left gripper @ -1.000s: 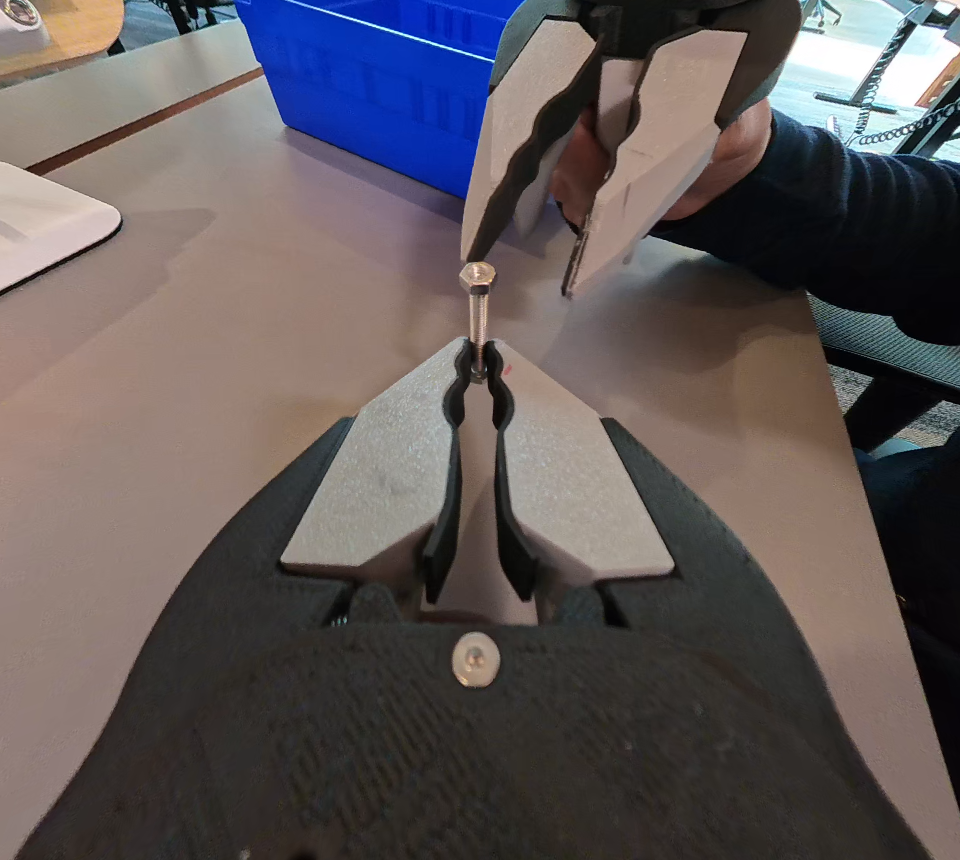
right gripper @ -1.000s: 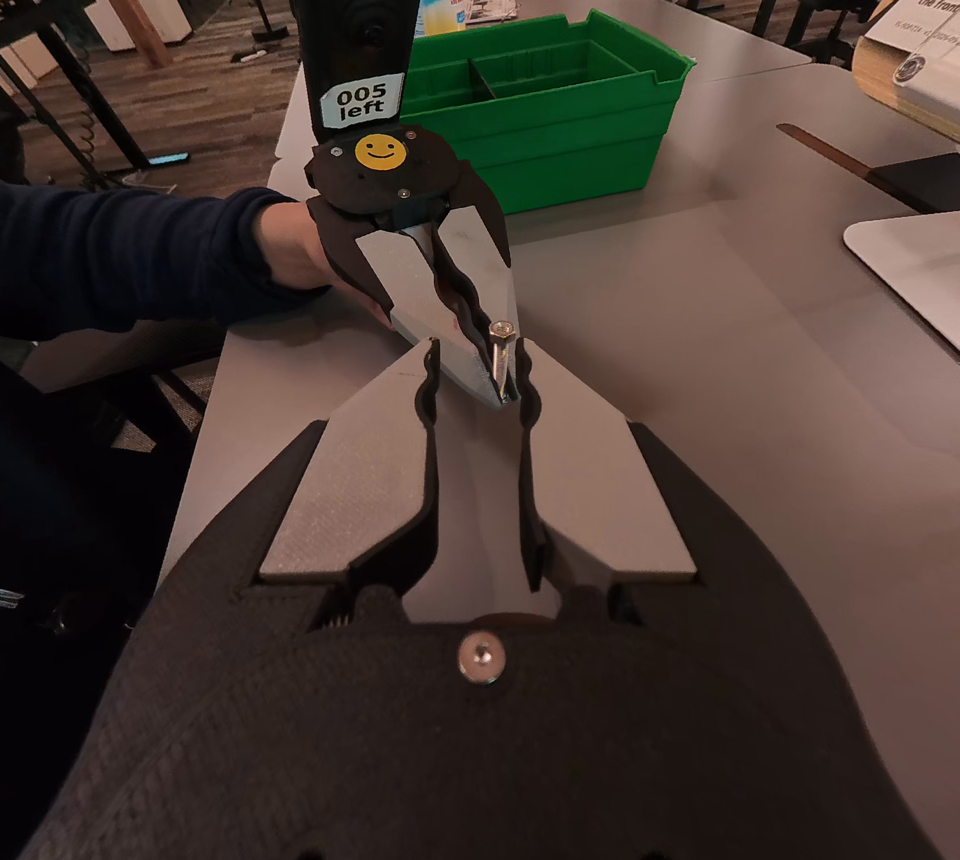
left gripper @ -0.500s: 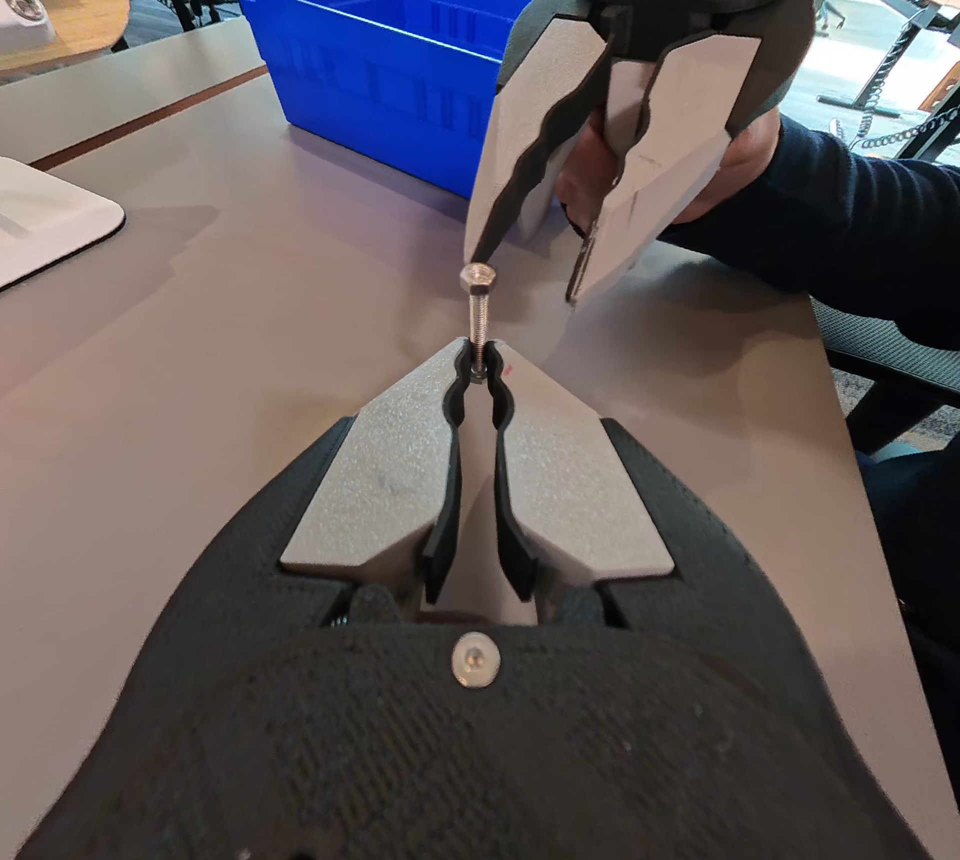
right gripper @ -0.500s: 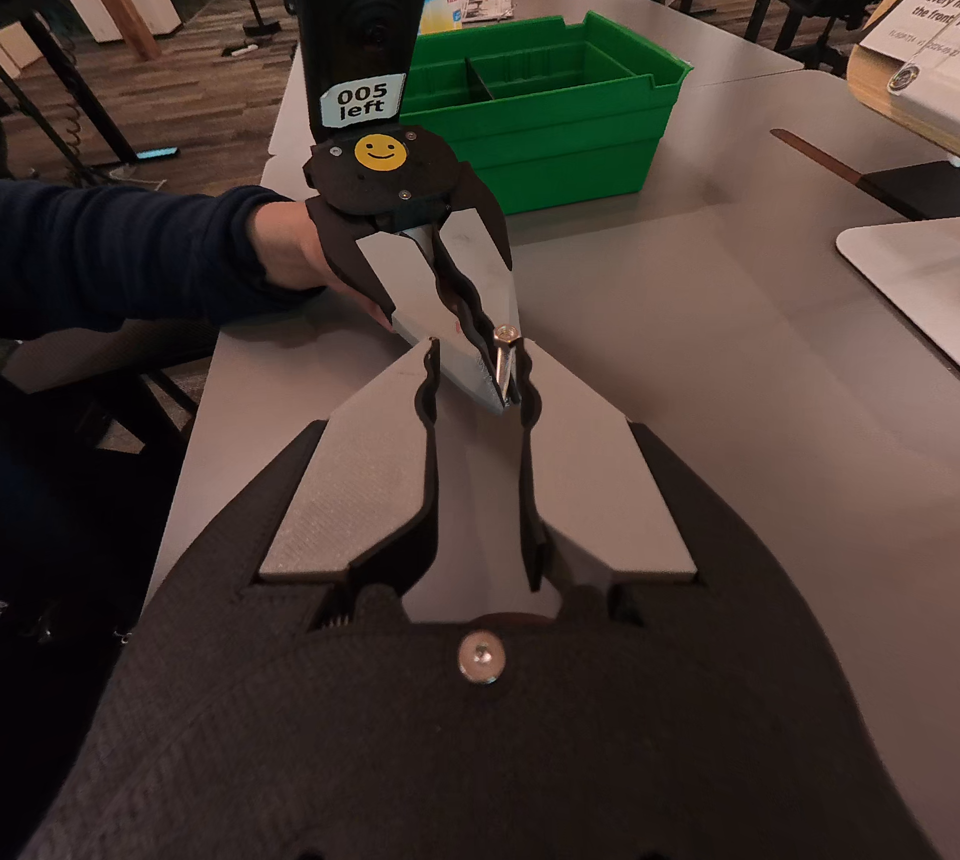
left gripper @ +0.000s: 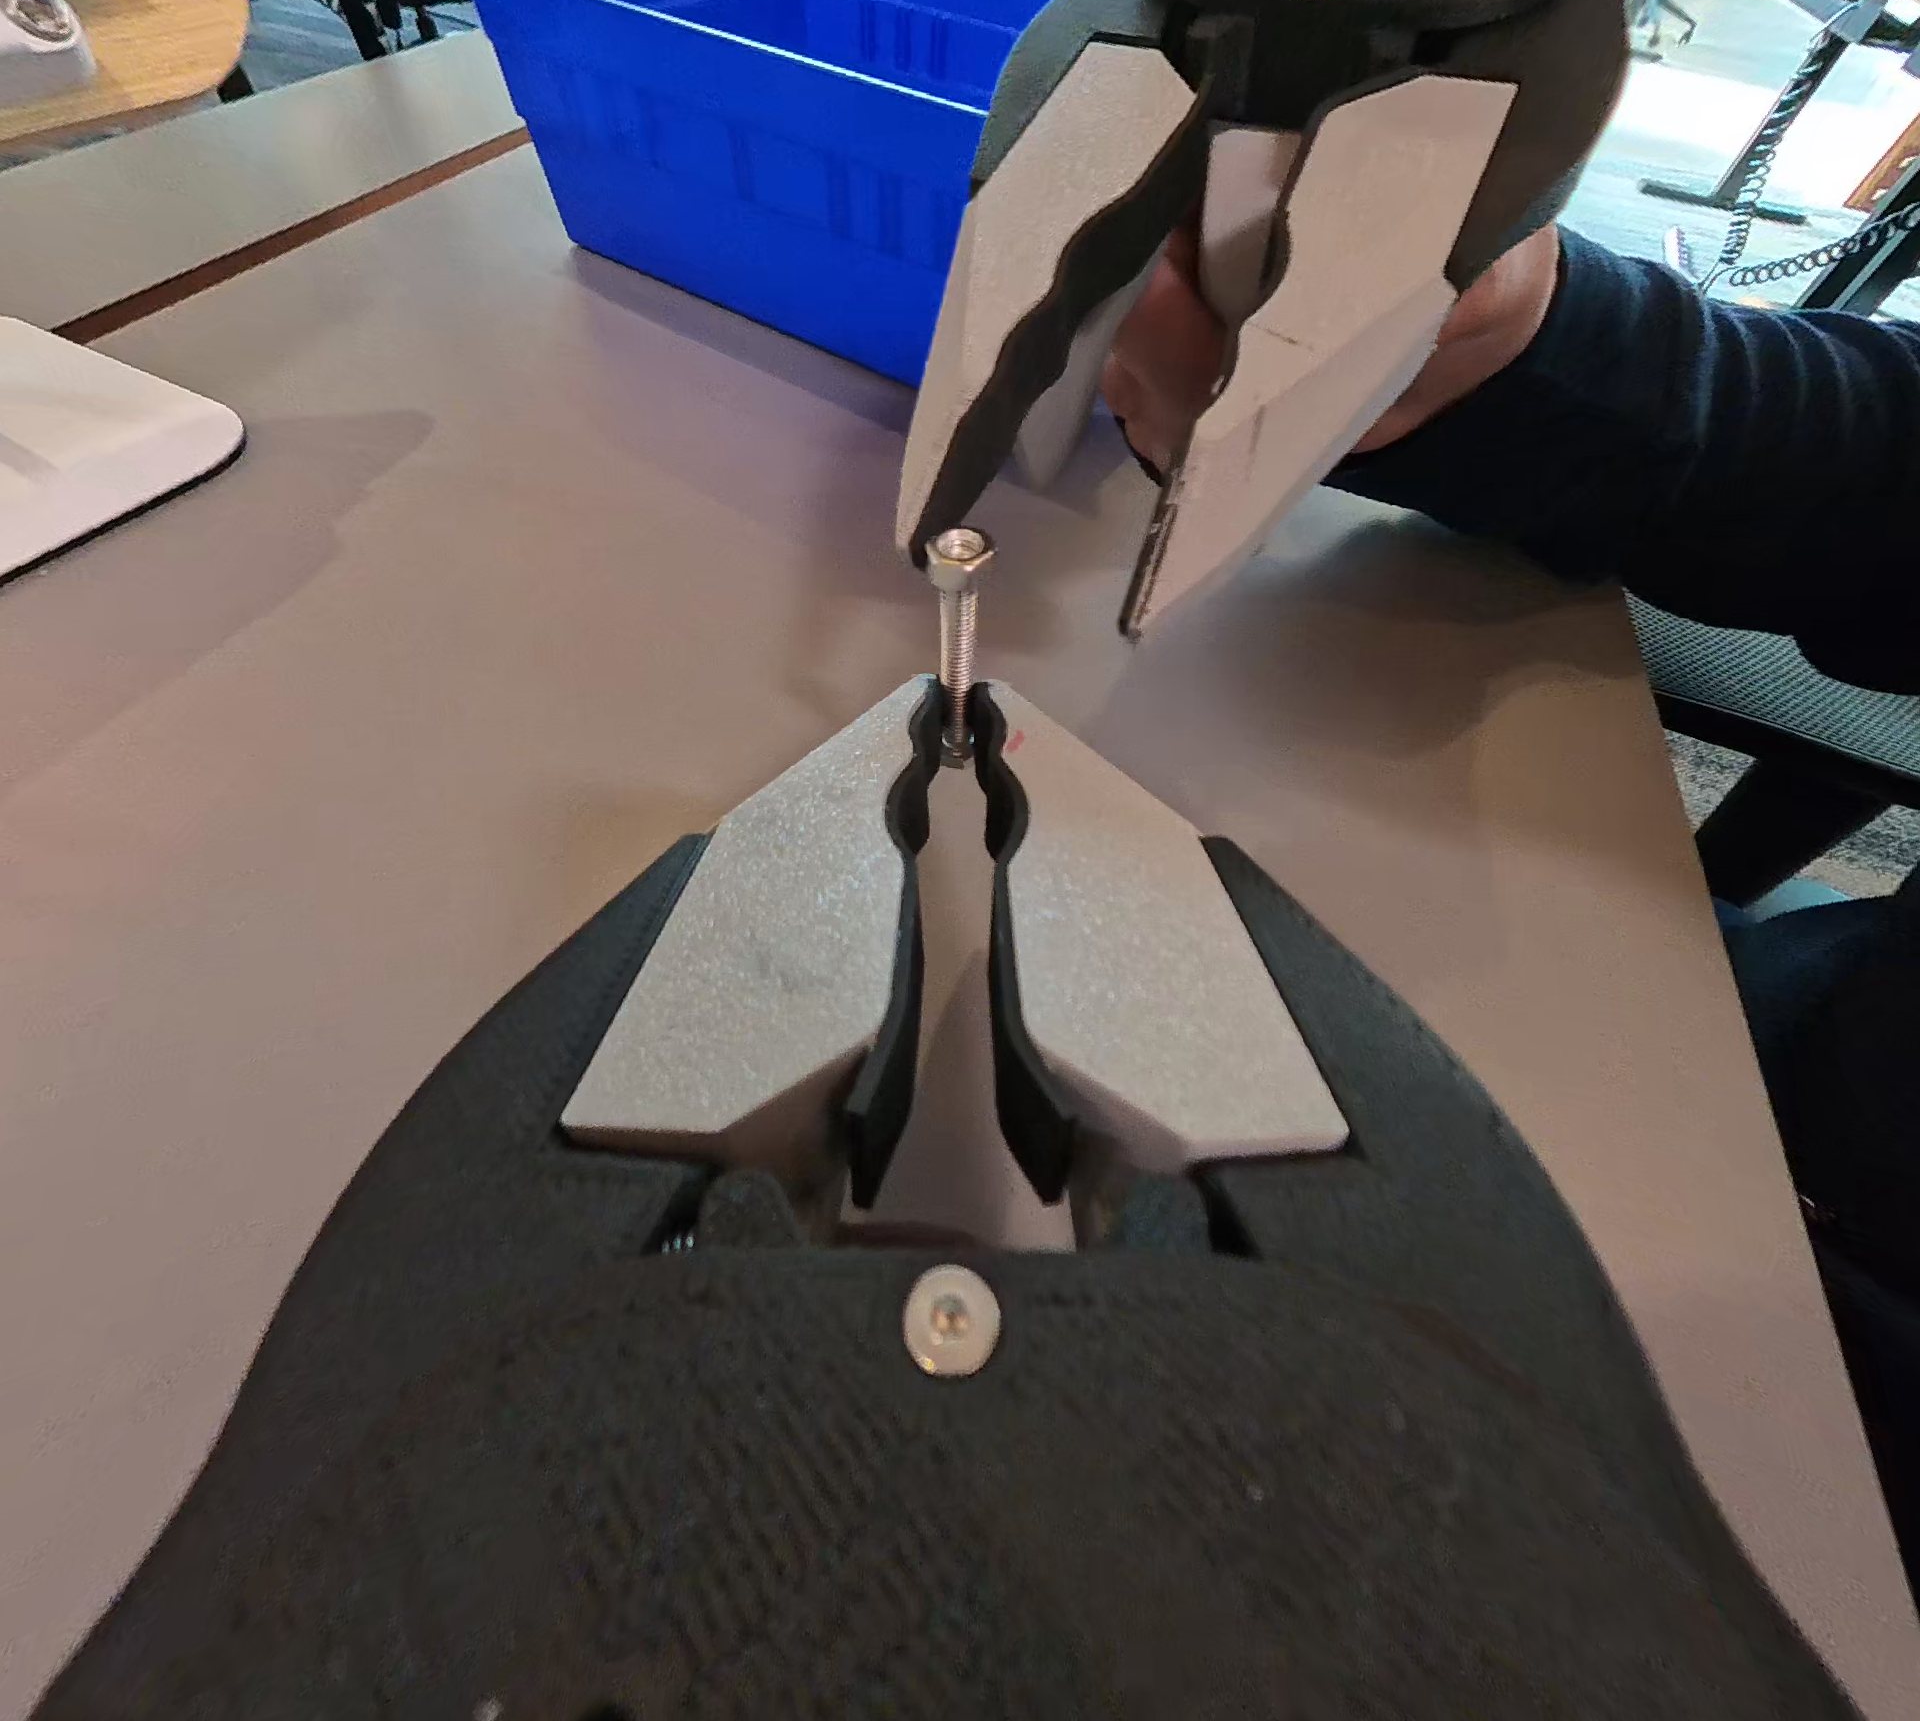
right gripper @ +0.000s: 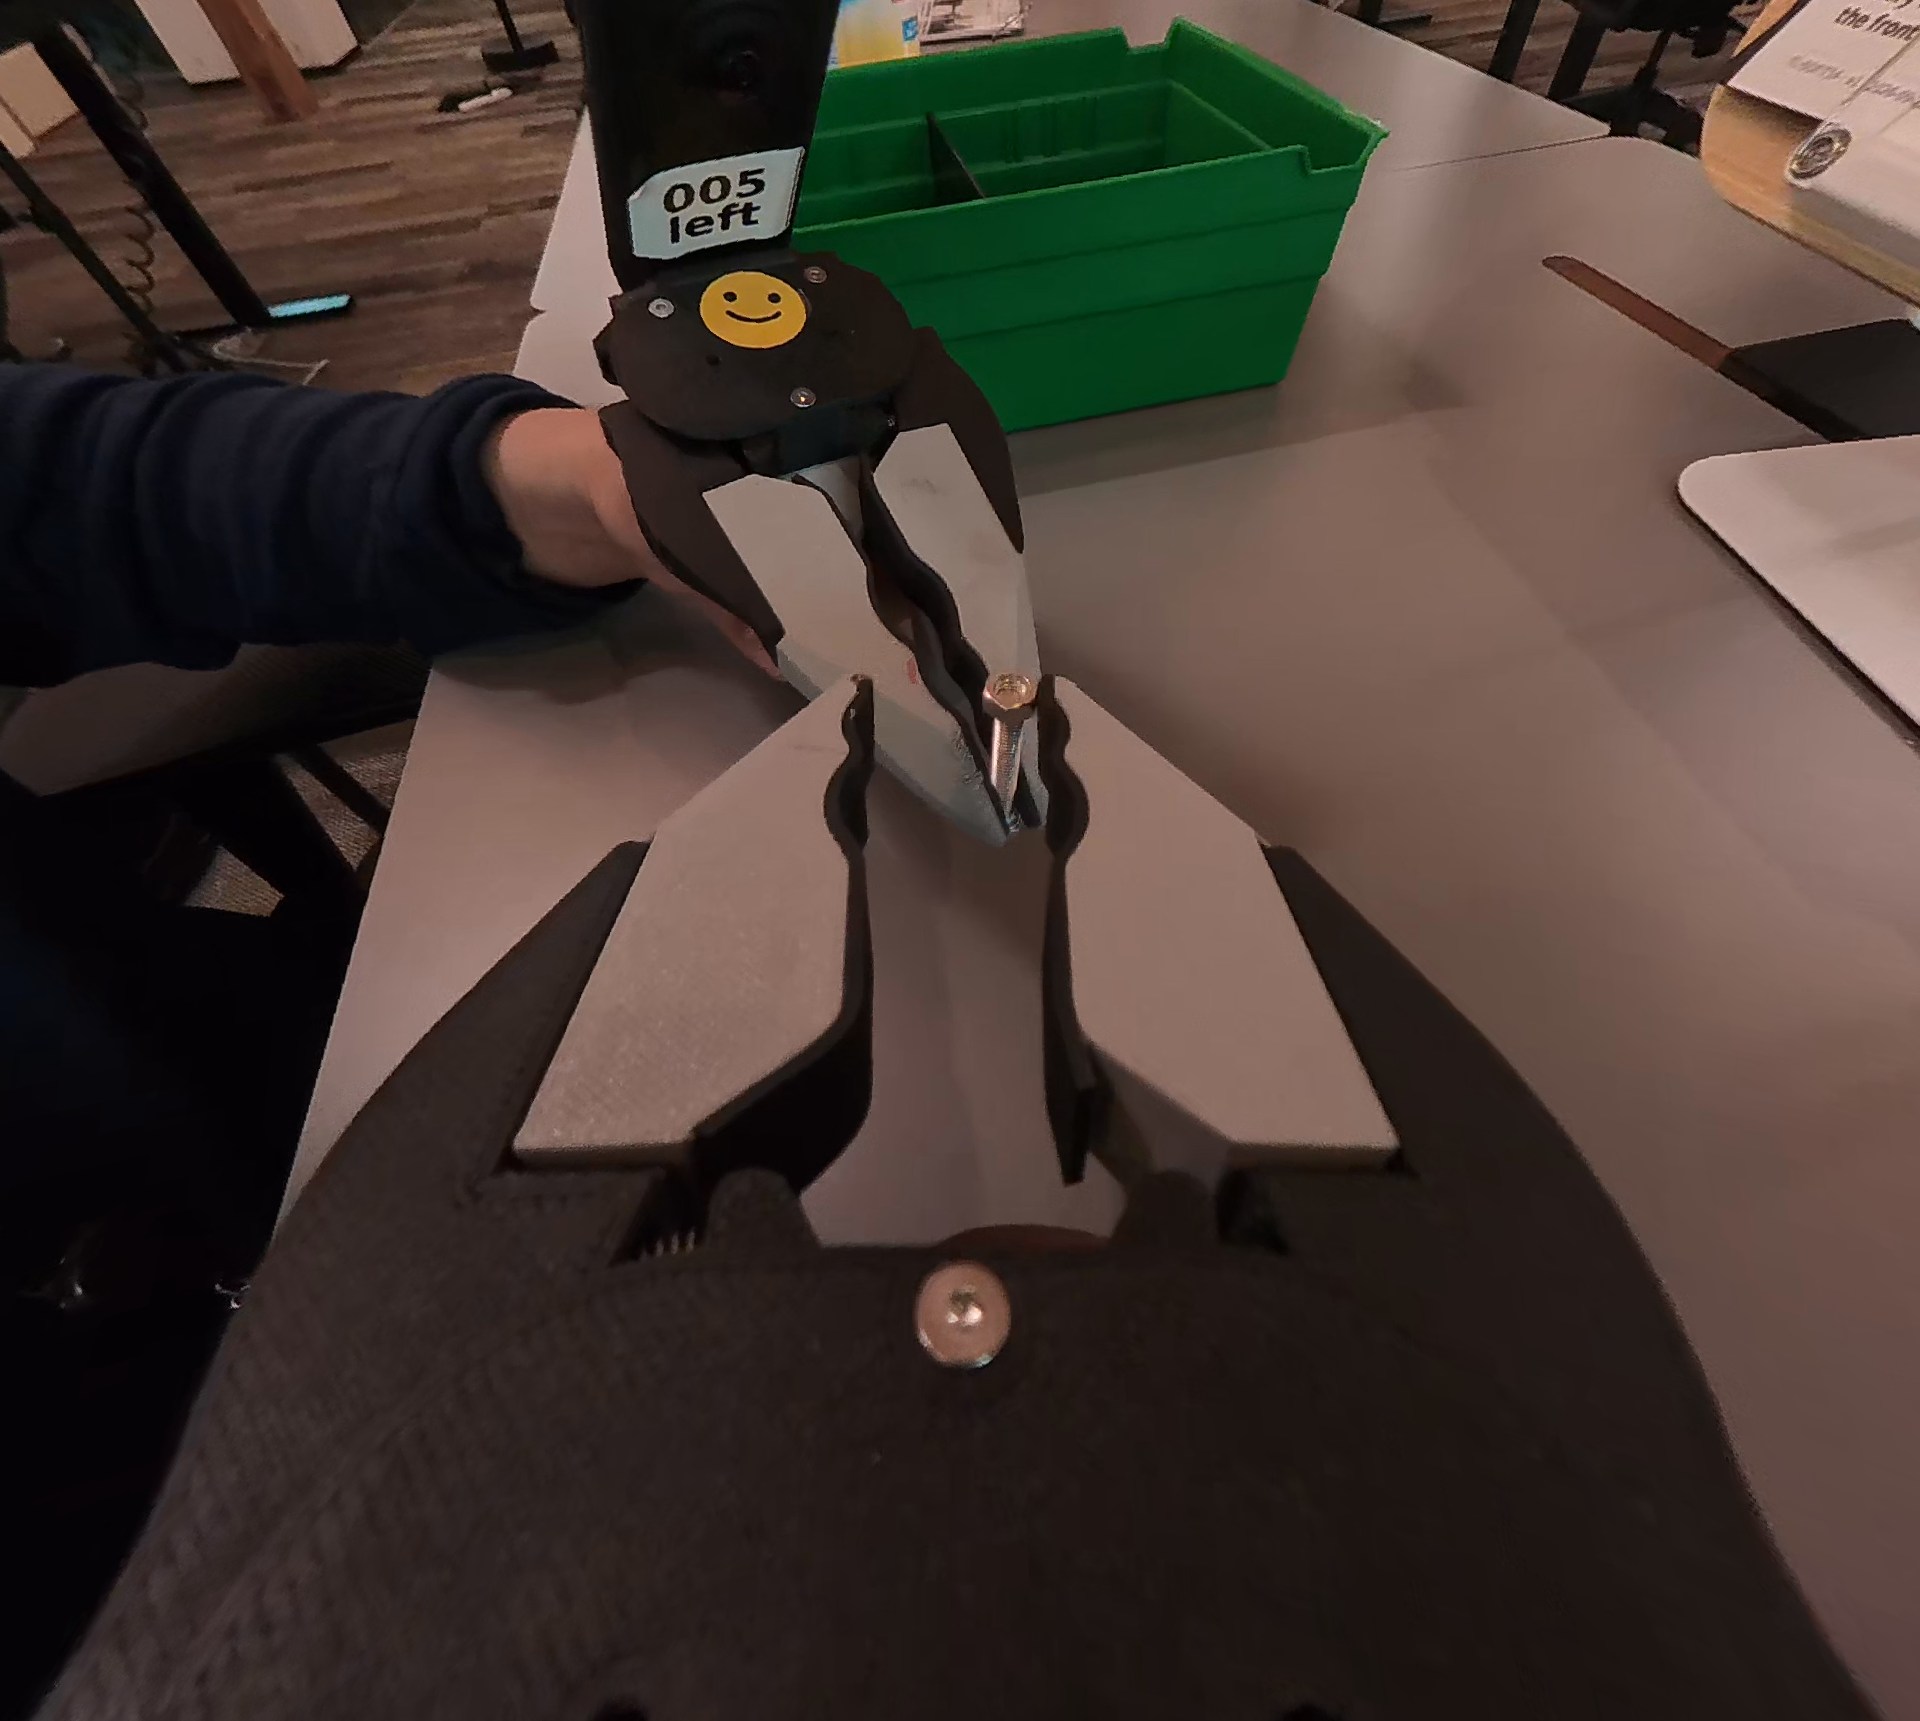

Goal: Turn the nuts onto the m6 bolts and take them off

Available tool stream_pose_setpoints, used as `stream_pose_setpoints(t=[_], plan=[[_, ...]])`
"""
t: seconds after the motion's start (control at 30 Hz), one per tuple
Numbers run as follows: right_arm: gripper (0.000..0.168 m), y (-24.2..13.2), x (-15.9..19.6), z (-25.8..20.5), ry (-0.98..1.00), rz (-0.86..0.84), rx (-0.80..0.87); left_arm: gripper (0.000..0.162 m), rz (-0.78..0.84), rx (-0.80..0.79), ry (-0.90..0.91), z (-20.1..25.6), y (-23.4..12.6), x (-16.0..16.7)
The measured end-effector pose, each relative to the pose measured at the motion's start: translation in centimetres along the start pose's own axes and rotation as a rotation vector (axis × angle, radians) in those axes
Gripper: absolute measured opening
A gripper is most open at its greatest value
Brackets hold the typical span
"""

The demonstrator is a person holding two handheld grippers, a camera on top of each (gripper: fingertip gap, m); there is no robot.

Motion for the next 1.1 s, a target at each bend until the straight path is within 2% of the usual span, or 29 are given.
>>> stream_pose_setpoints(t=[0.17, 0.5, 0.57, 0.7, 0.87, 0.9, 0.93, 0.97, 1.1], plan=[[0.024, -0.7, -0.1, 0.1, 0.0, 0.02, 0.005, 0.004, 0.004, -0.021, -0.019, -0.5, -0.2, 0.0], [0.031, 0.0, 0.1, 0.1, 0.003, -0.01, 0.013, 0.004, 0.0, -0.032, -0.009, -0.5, -0.1, 0.0], [0.019, -0.4, 0.1, 0.0, 0.007, 0.001, -0.006, 0.004, 0.005, -0.04, -0.025, -0.7, -0.2, 0.0], [0.034, -0.4, -0.3, 0.6, 0.045, 0.04, 0.022, 0.004, -0.004, -0.021, -0.012, -0.3, 0.0, 0.0], [0.036, 0.3, 0.1, 0.0, 0.01, -0.012, 0.008, 0.004, -0.005, -0.04, -0.007, -0.4, 0.0, 0.0], [0.034, 0.1, 0.1, 0.0, -0.003, -0.015, 0.015, 0.004, 0.001, -0.055, -0.019, -0.7, -0.1, 0.0], [0.019, -0.2, 0.0, -0.2, -0.009, -0.007, -0.003, 0.004, 0.005, -0.07, -0.035, -1.1, -0.2, 0.0], [0.016, -0.4, -0.1, -0.2, -0.001, 0.014, -0.013, 0.004, 0.009, -0.07, -0.049, -1.3, -0.3, 0.0], [0.038, -0.2, -0.2, 0.7, 0.032, 0.026, 0.04, 0.004, 0.001, -0.048, -0.033, -0.8, -0.1, 0.0]])
Point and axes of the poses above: each gripper's, where its closed fingertips meet, y out along the fingers, x out of its underside, z = x × y across the jaws, the point moved 6 cm from there along -y, back along the fingers, and after that the axes turned 5 degrees about -x, right-handed, at the moved point
